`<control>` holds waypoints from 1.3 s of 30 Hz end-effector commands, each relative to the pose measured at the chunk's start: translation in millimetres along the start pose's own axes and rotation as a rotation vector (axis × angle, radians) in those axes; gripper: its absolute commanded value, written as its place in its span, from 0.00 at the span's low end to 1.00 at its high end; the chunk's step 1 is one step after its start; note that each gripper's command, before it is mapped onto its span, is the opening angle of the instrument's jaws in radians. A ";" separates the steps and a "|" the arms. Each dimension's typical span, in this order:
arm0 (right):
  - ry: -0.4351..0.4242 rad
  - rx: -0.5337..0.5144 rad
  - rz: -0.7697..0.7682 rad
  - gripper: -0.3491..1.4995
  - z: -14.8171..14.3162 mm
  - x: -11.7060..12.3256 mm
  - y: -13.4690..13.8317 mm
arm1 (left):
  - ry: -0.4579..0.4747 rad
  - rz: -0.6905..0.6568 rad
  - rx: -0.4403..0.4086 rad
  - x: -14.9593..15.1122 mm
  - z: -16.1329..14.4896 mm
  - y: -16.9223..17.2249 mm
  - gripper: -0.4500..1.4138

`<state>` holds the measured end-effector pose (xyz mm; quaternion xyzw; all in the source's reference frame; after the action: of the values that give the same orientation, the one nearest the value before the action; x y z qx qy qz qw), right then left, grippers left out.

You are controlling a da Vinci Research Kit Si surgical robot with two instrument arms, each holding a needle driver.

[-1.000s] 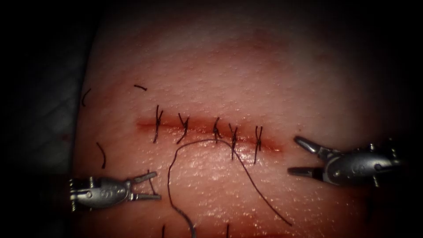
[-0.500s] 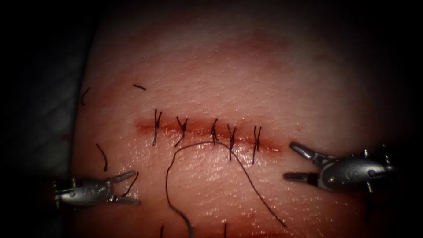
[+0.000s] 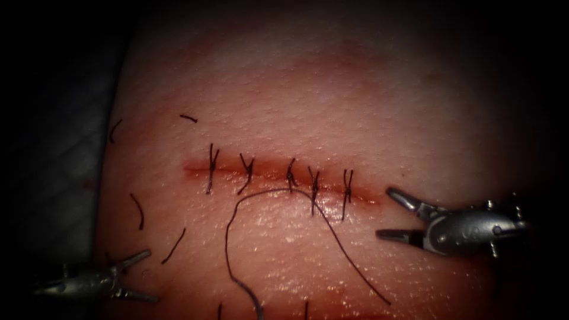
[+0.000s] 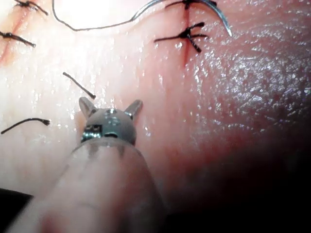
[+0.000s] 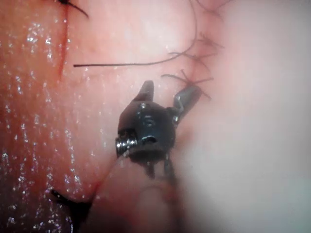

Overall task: Wound Closure
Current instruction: Wipe off the cut suture from the left tool, then wound closure complete.

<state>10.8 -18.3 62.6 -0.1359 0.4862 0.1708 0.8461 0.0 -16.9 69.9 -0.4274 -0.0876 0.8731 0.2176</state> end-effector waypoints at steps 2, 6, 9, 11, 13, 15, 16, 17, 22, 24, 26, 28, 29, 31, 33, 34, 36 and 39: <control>-0.061 0.081 0.020 0.97 1.0 1.5 1.0 | 0.035 0.024 -0.015 2.5 1.0 0.3 0.51; -0.077 0.116 0.044 0.97 1.1 3.4 3.1 | 0.123 0.043 -0.018 6.8 1.0 -1.0 0.47; -0.052 0.135 0.069 0.95 1.0 5.0 4.7 | 0.217 0.069 -0.012 10.6 1.2 -3.7 0.43; -0.031 0.147 0.077 0.95 0.1 5.3 4.6 | 0.255 0.106 -0.021 12.3 1.4 -5.6 0.43; -0.016 0.157 0.079 0.94 -0.6 5.2 4.5 | 0.294 0.140 -0.043 13.2 1.5 -7.2 0.42; -0.018 0.165 0.077 0.93 -0.9 5.0 4.6 | 0.319 0.166 -0.053 13.1 1.4 -7.7 0.43; -0.017 0.167 0.076 0.93 -1.1 4.8 4.6 | 0.328 0.169 -0.059 12.9 1.3 -7.8 0.42; -0.014 0.171 0.073 0.93 -1.5 4.5 4.8 | 0.333 0.173 -0.066 12.3 1.1 -8.0 0.39; -0.013 0.175 0.077 0.93 -1.8 4.1 5.0 | 0.376 0.162 -0.049 12.3 1.3 -9.5 0.34; -0.013 0.175 0.078 0.93 -1.8 4.3 4.9 | 0.389 0.158 -0.039 12.3 1.6 -9.9 0.36; -0.013 0.174 0.079 0.93 -1.7 4.5 4.8 | 0.392 0.163 -0.035 12.4 2.0 -10.0 0.36; -0.013 0.174 0.080 0.93 -1.7 4.7 4.7 | 0.393 0.175 -0.032 12.3 2.4 -10.1 0.38; -0.013 0.174 0.080 0.93 -1.7 4.8 4.7 | 0.393 0.176 -0.031 12.2 2.5 -10.1 0.38; -0.012 0.175 0.080 0.93 -1.8 4.8 4.7 | 0.394 0.179 -0.032 12.0 2.6 -10.1 0.38; -0.013 0.175 0.080 0.93 -1.7 4.8 4.7 | 0.394 0.179 -0.031 11.9 2.6 -10.1 0.38; -0.013 0.174 0.080 0.93 -1.7 4.8 4.7 | 0.394 0.179 -0.031 11.9 2.6 -10.1 0.38; -0.013 0.174 0.080 0.93 -1.7 4.7 4.8 | 0.394 0.180 -0.031 11.9 2.6 -10.0 0.38; -0.013 0.174 0.080 0.93 -1.6 4.7 4.7 | 0.394 0.180 -0.030 11.9 2.7 -9.9 0.38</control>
<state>9.0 -13.7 56.8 -0.0419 0.4978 0.1629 0.8508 -4.9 -2.4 65.9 -0.5990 -0.0178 0.7873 0.1451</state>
